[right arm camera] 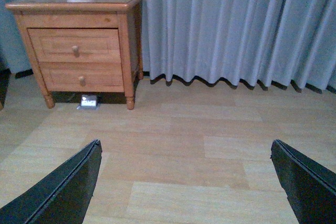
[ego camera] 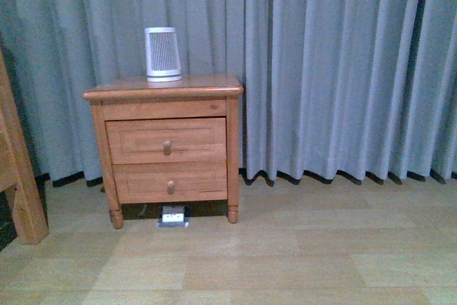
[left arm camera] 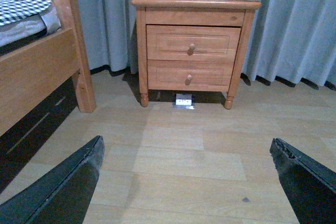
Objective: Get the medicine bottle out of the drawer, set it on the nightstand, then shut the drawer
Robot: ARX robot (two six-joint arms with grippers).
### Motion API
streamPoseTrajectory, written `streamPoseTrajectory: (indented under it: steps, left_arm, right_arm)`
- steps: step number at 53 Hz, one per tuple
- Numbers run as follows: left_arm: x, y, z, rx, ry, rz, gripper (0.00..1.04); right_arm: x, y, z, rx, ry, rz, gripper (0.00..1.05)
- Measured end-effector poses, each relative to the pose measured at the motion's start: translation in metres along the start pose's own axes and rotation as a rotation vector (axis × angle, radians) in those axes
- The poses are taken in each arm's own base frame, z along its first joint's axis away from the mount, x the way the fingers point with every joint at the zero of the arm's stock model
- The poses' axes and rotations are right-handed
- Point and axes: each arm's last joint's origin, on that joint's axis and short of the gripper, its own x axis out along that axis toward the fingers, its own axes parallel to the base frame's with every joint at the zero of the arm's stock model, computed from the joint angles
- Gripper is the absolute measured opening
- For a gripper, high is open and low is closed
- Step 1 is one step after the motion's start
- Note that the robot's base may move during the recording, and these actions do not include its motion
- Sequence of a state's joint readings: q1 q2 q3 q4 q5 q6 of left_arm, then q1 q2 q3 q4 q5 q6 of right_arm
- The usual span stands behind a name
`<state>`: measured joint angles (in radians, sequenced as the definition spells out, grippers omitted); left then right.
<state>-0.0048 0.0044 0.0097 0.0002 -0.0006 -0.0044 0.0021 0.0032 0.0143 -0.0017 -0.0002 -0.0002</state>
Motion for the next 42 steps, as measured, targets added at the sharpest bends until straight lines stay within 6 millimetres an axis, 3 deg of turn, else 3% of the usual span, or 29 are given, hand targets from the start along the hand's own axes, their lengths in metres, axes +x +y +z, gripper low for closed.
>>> streamPoseTrajectory:
  steps: [42]
  left_arm:
    - [0.0, 0.0, 0.0, 0.0, 0.0, 0.0, 0.98]
  right_arm:
    - [0.0, 0.0, 0.0, 0.0, 0.0, 0.0, 0.98]
